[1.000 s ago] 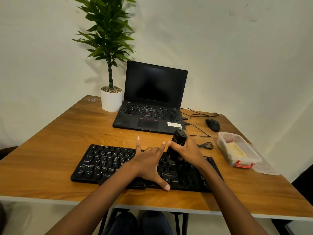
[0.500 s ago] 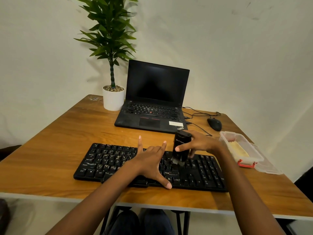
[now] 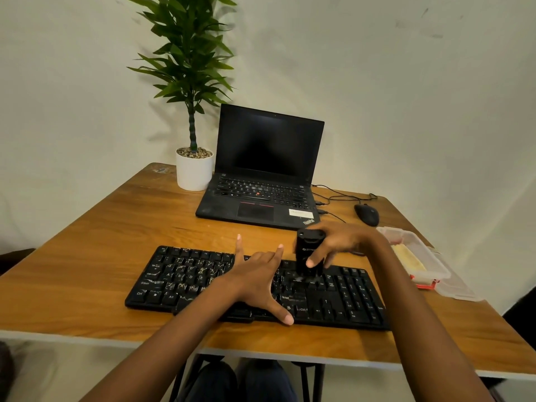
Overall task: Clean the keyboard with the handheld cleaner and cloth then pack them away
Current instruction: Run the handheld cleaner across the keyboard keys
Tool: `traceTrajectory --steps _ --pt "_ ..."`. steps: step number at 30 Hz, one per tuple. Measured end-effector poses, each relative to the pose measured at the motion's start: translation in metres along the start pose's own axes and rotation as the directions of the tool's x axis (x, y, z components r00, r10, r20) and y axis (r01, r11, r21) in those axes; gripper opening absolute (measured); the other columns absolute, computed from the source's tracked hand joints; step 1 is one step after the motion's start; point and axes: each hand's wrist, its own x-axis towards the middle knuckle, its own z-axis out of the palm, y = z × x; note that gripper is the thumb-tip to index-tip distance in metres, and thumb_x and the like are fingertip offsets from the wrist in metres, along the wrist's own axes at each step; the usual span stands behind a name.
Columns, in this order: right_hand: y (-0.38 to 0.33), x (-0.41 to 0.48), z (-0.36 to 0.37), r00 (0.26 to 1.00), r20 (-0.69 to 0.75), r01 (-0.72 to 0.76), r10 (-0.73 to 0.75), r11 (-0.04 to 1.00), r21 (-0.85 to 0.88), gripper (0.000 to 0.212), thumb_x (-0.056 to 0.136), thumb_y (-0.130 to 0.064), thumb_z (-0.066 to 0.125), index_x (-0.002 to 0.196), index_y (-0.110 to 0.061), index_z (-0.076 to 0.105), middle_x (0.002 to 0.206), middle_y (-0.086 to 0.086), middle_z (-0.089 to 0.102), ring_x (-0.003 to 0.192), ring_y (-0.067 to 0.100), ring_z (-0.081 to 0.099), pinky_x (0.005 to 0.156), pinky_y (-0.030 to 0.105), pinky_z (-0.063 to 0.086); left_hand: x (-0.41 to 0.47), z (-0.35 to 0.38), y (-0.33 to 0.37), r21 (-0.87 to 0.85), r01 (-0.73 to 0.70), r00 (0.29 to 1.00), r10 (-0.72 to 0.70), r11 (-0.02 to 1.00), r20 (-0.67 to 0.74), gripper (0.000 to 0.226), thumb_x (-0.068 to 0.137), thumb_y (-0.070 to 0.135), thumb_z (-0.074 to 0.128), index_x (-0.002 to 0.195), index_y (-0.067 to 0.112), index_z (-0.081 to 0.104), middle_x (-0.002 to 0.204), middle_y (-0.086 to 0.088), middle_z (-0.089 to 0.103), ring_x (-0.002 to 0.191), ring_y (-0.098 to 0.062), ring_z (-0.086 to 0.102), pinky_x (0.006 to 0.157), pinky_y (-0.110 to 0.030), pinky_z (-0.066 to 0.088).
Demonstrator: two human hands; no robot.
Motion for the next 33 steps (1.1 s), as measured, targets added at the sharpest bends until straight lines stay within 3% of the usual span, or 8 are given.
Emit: traceTrajectory --steps 5,9,13,16,22,28,30,33 --pt "0.002 0.005 0.010 0.994 -0.082 0.082 -0.076 0.993 0.080 0.042 0.077 -0.005 0.071 0.116 -0.007 0.056 0.112 0.011 0.064 0.100 0.023 0.065 0.078 0.035 0.057 0.000 0.001 -0.001 -0.001 -0.012 1.000 0.012 1.000 -0.016 0.137 0.057 0.083 0.058 0.146 0.017 -0.021 0.157 -0.003 0.012 0.145 -0.019 0.006 0.093 -0.066 -0.030" --pt "0.014 0.001 -0.004 0.997 -0.075 -0.021 0.029 0.993 0.113 0.046 0.075 -0.007 0.072 0.117 -0.008 0.054 0.116 0.012 0.061 0.102 0.025 0.063 0.082 0.039 0.056 -0.003 0.000 0.001 0.034 0.003 1.000 -0.003 0.999 -0.010 0.135 0.059 0.081 0.057 0.146 0.013 -0.021 0.158 -0.004 0.005 0.145 -0.019 0.001 0.094 -0.066 -0.031" --pt "0.015 0.010 0.006 0.979 -0.204 0.066 -0.031 0.984 0.167 0.048 0.074 -0.012 0.073 0.118 -0.010 0.054 0.114 0.010 0.063 0.103 0.024 0.063 0.083 0.038 0.056 -0.003 0.001 0.001 0.060 0.022 0.999 -0.021 0.998 -0.026 0.136 0.057 0.084 0.056 0.145 0.016 -0.022 0.156 -0.004 0.007 0.144 -0.023 0.000 0.097 -0.068 -0.025" --pt "0.015 0.012 0.005 0.977 -0.211 0.022 0.016 0.984 0.176 0.045 0.075 -0.013 0.073 0.114 -0.011 0.053 0.112 0.011 0.062 0.102 0.027 0.062 0.083 0.041 0.056 -0.004 0.002 0.001 0.047 0.026 0.999 -0.025 0.999 -0.030 0.136 0.058 0.083 0.057 0.145 0.016 -0.023 0.155 -0.005 0.012 0.144 -0.023 0.004 0.097 -0.068 -0.025" --pt "0.012 0.018 0.018 0.936 -0.346 0.137 -0.059 0.969 0.206 0.032 0.076 -0.013 0.071 0.103 -0.014 0.054 0.099 0.003 0.063 0.092 0.018 0.063 0.068 0.027 0.057 -0.003 -0.001 0.003 0.026 0.025 0.999 -0.024 0.999 -0.030 0.137 0.057 0.081 0.059 0.145 0.015 -0.023 0.152 -0.005 0.019 0.143 -0.023 0.010 0.097 -0.068 -0.025" --pt "0.013 0.021 0.022 0.916 -0.398 0.166 -0.060 0.957 0.238 0.027 0.077 -0.015 0.072 0.097 -0.015 0.055 0.096 0.005 0.064 0.087 0.019 0.066 0.064 0.029 0.059 -0.005 0.000 0.003 -0.025 0.022 0.999 -0.023 0.999 -0.047 0.141 0.057 0.079 0.062 0.139 0.014 -0.033 0.154 -0.007 0.018 0.144 -0.022 0.009 0.093 -0.063 -0.033" --pt "0.010 0.021 0.022 0.923 -0.380 0.149 -0.061 0.967 0.206 0.027 0.077 -0.015 0.072 0.097 -0.015 0.055 0.094 0.003 0.063 0.085 0.019 0.065 0.063 0.029 0.058 -0.005 0.000 0.003 -0.040 0.025 0.998 -0.028 0.999 -0.059 0.143 0.056 0.080 0.062 0.137 0.015 -0.036 0.154 -0.009 0.019 0.144 -0.022 0.009 0.093 -0.063 -0.033" --pt "0.006 0.025 0.019 0.887 -0.461 0.105 -0.027 0.984 0.144 0.030 0.076 -0.018 0.073 0.098 -0.012 0.053 0.091 0.004 0.063 0.082 0.021 0.064 0.065 0.033 0.059 -0.004 -0.001 0.003 -0.049 0.027 0.998 -0.030 0.998 -0.064 0.143 0.057 0.079 0.062 0.136 0.016 -0.038 0.155 -0.009 0.018 0.144 -0.024 0.009 0.094 -0.065 -0.031"
